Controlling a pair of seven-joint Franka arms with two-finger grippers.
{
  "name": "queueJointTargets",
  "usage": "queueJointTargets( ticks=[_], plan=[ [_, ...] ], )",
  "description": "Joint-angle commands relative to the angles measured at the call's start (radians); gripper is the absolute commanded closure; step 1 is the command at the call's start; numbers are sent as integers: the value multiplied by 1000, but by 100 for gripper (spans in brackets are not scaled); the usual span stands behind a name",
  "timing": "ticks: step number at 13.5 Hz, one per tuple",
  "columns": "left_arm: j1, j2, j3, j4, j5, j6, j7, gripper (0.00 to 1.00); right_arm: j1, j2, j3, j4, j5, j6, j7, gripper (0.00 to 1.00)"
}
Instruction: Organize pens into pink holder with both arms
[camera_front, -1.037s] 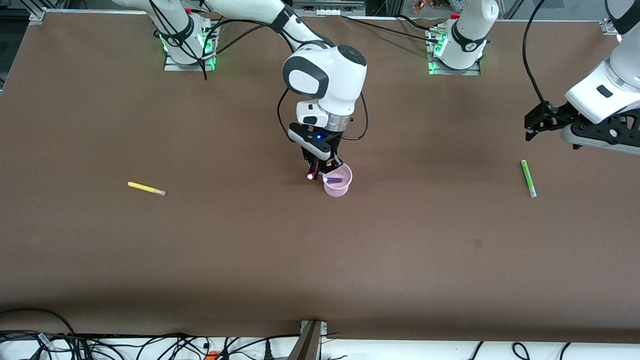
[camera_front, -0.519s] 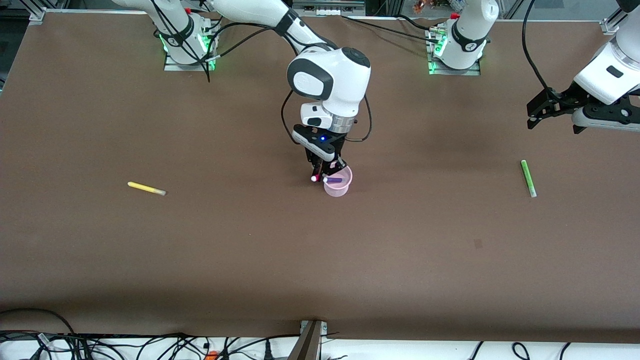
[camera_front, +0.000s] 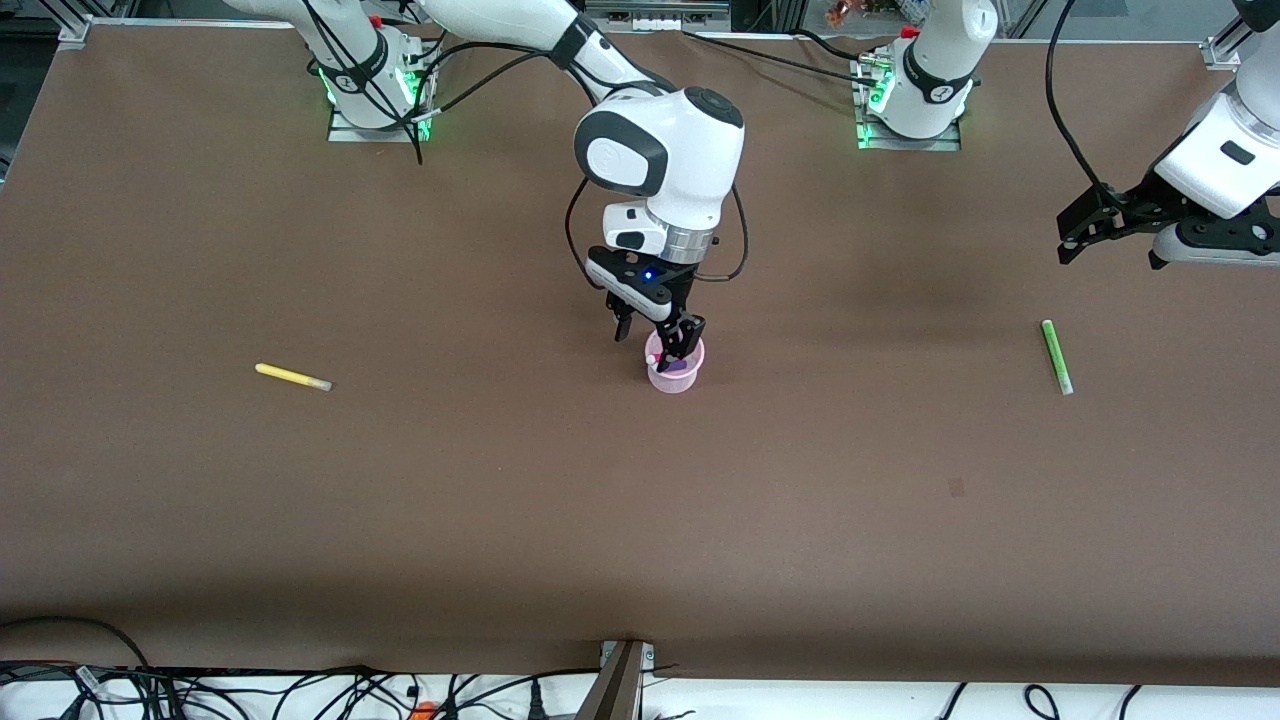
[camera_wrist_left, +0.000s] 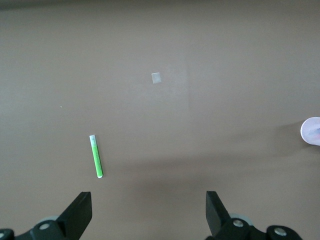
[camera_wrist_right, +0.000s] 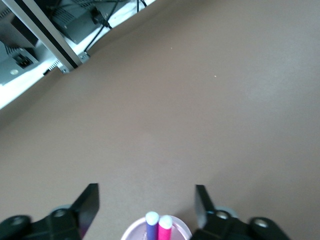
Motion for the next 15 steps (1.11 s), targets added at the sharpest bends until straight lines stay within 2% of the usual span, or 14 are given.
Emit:
queueJointTargets(
  ticks=[1, 3, 5, 10, 12, 15],
  plan=[
    [-15, 39, 1, 69, 25, -49, -15, 0, -56, -48, -4, 25, 104, -37, -49, 3],
    [-16, 39, -3, 71, 25, -50, -15, 0, -121, -115, -7, 25, 273, -66, -253, 8],
    [-16, 42, -3, 75, 27, -52, -9, 0, -208, -186, -8, 25, 409, -137, -444, 8],
    [-19, 42, -20, 75, 27, -70, -7, 0, -406, -324, -37, 18, 618, -350, -961, 6],
    [-18, 42, -32, 75, 28, -70, -10, 0, -469, -349, -100, 16, 692, -433, -1206, 4],
    [-18, 41, -37, 78, 27, -99, -13, 0, -483, -363, -264, 13, 750, -511, -1567, 1]
  ],
)
